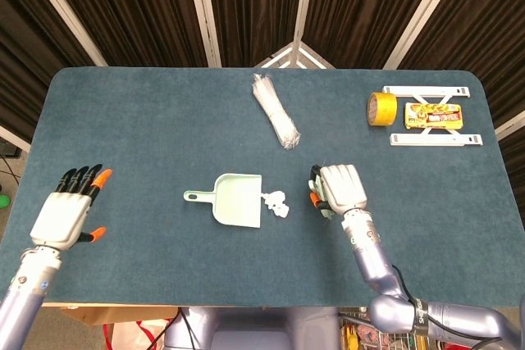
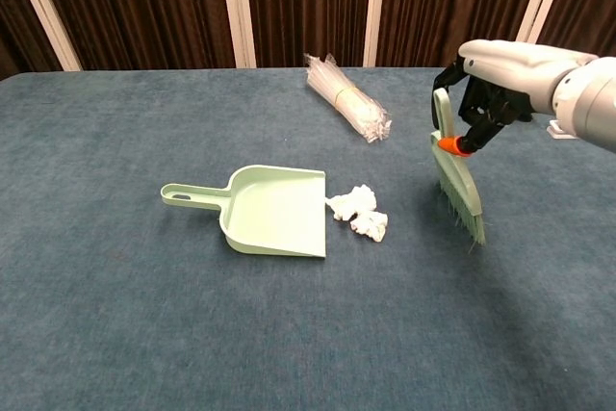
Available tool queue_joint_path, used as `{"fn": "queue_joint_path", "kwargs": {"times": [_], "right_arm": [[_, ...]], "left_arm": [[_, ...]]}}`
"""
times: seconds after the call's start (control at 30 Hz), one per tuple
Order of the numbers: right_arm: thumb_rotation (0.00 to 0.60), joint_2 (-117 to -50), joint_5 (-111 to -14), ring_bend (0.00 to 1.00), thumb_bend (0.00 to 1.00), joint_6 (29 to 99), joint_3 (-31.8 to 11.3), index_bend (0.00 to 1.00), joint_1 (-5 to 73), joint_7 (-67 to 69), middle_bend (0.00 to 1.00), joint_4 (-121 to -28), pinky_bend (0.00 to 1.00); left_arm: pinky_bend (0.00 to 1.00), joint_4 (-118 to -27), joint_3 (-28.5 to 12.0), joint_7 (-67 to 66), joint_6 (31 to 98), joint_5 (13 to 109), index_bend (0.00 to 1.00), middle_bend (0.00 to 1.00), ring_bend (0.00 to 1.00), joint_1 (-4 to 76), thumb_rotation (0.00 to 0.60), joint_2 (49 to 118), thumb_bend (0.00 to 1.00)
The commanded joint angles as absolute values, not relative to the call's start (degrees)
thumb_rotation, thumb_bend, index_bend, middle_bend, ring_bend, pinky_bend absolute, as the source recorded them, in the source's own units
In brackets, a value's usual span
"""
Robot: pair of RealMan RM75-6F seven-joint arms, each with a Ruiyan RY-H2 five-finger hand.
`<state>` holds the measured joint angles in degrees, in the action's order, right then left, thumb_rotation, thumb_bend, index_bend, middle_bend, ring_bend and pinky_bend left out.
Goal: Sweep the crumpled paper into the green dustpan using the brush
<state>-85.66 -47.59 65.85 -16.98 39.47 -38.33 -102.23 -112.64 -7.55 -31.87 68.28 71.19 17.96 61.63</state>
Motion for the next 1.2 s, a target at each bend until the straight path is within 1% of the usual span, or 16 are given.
{"fn": "queue_joint_path", "kwargs": {"times": [0.03, 0.1, 0.17, 0.27, 0.33, 0.43, 0.47, 0.5, 0.63, 0.7, 0.83, 1.07, 1.2], "right_arm": [[0.600, -85.1, -47.3, 0.97, 0.60, 66.0, -17.1, 0.75, 39.8, -38.1, 0.92, -102.5, 0.85], [0.600, -84.9, -47.1, 0.97, 0.60, 66.1, -17.2, 0.75, 40.0, -38.1, 0.92, -102.6, 0.85], [0.600, -84.6, -46.8, 0.97, 0.60, 66.2, -17.2, 0.75, 40.3, -38.1, 0.92, -102.7, 0.85], [0.600, -84.5, -46.5, 0.97, 0.60, 66.3, -17.1, 0.75, 40.6, -38.1, 0.92, -102.8, 0.85], [0.600, -84.4, -46.3, 0.97, 0.60, 66.5, -17.0, 0.75, 40.8, -38.1, 0.92, -102.8, 0.85], [0.600, -84.2, -46.0, 0.97, 0.60, 66.9, -16.8, 0.75, 40.9, -38.1, 0.92, -103.1, 0.85], [0.600, -84.2, -46.0, 0.97, 0.60, 67.0, -16.6, 0.75, 40.9, -38.1, 0.92, -103.2, 0.85], [0.600, -84.1, -45.9, 0.97, 0.60, 67.2, -16.5, 0.75, 40.8, -38.2, 0.92, -103.3, 0.85], [0.600, -83.5, -45.7, 0.97, 0.60, 67.8, -16.2, 0.75, 40.7, -38.2, 0.92, -103.9, 0.85], [0.600, -83.1, -45.7, 0.97, 0.60, 68.0, -16.1, 0.75, 40.8, -38.3, 0.92, -104.2, 0.85], [0.600, -82.7, -45.6, 0.97, 0.60, 68.2, -16.1, 0.75, 41.0, -38.0, 0.92, -104.4, 0.85], [0.600, -82.3, -45.2, 0.97, 0.60, 68.1, -15.6, 0.75, 41.2, -37.5, 0.92, -104.3, 0.85], [0.600, -82.2, -45.1, 0.97, 0.60, 68.0, -15.4, 0.76, 41.3, -37.1, 0.92, -104.2, 0.85]], "left_arm": [[0.01, -113.1, -9.0, -35.8, 66.5, 68.1, 0.00, 0.00, 0.00, 21.0, 0.600, 63.4, 0.02], [0.06, -112.9, -9.9, -37.9, 66.0, 66.7, 0.00, 0.00, 0.00, 22.7, 0.600, 64.5, 0.07], [0.14, -112.6, -10.9, -40.1, 65.8, 65.0, 0.01, 0.02, 0.04, 24.6, 0.600, 65.9, 0.11], [0.30, -111.3, -12.6, -43.9, 65.3, 61.5, 0.08, 0.13, 0.17, 27.9, 0.600, 68.6, 0.13], [0.42, -110.4, -13.7, -46.4, 64.7, 58.6, 0.12, 0.29, 0.31, 30.2, 0.600, 70.7, 0.14], [0.63, -109.0, -14.8, -49.4, 64.3, 54.5, 0.23, 0.59, 0.58, 33.4, 0.600, 73.8, 0.18], [0.65, -108.5, -14.9, -50.2, 64.2, 53.3, 0.25, 0.62, 0.60, 34.2, 0.600, 74.7, 0.19], [0.71, -107.9, -15.1, -51.1, 64.0, 51.8, 0.28, 0.69, 0.67, 35.1, 0.600, 75.7, 0.20], [0.84, -105.3, -15.5, -54.4, 63.9, 45.1, 0.34, 0.87, 0.84, 38.7, 0.600, 80.2, 0.25], [0.89, -104.3, -15.5, -55.8, 64.3, 42.2, 0.35, 0.92, 0.89, 40.1, 0.600, 82.1, 0.27], [0.94, -103.1, -15.6, -57.5, 65.3, 37.7, 0.37, 0.98, 0.94, 42.4, 0.600, 85.0, 0.32], [0.95, -101.2, -16.1, -60.5, 67.3, 30.6, 0.38, 1.00, 0.95, 46.6, 0.600, 89.4, 0.37], [0.96, -100.2, -16.0, -62.0, 68.2, 27.9, 0.40, 1.00, 0.96, 48.6, 0.600, 91.2, 0.40]]}}
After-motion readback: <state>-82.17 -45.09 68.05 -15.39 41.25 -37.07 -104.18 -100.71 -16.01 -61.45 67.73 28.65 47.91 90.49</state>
